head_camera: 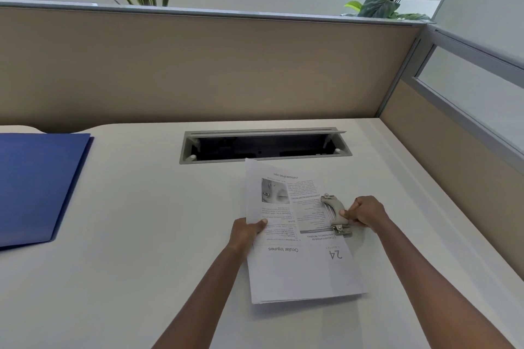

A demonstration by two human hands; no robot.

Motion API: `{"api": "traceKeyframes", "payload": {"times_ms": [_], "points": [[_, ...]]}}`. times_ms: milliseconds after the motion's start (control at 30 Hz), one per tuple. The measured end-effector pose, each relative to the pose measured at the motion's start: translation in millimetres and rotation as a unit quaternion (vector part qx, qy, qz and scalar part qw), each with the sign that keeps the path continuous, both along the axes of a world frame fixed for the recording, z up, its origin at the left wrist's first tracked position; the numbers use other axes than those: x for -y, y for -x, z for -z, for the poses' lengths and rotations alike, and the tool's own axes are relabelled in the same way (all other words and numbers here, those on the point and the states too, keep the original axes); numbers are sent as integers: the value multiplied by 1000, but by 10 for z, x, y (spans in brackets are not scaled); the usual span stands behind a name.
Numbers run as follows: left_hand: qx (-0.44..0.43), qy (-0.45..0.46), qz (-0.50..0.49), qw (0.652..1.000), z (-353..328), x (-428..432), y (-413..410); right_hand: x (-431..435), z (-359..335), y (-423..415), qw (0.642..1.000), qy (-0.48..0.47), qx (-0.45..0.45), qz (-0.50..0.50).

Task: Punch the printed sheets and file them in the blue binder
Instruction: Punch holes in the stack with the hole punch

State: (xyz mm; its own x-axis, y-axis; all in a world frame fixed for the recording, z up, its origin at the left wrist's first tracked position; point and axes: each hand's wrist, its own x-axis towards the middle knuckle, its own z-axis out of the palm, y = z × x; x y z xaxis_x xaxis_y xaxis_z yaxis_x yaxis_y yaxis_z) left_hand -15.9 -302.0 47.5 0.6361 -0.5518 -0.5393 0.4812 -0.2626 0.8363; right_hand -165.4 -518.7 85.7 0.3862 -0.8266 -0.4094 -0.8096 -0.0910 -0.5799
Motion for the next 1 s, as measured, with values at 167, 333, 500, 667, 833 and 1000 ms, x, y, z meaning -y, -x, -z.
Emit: {"api": "traceKeyframes", "payload": {"times_ms": [167,333,500,667,833,1000], "points": [[3,7,5,1000,-108,-31,22,-70,-73,-29,1000,10,-1,29],[45,9,7,999,-159,-68,-2,-109,-41,-51,998,29,11,58],[91,1,14,996,-147,-156,-72,-182,-33,-92,997,31,23,67],[106,-20,0,994,-172,-323,-139,-194,-27,-123,997,25,26,69],[96,-31,-44,994,-184,-576,-289,-205,-22,-139,996,53,9,69],[58,1,-94,994,-289,-787,-267,-226,42,-137,994,63,19,84]]}}
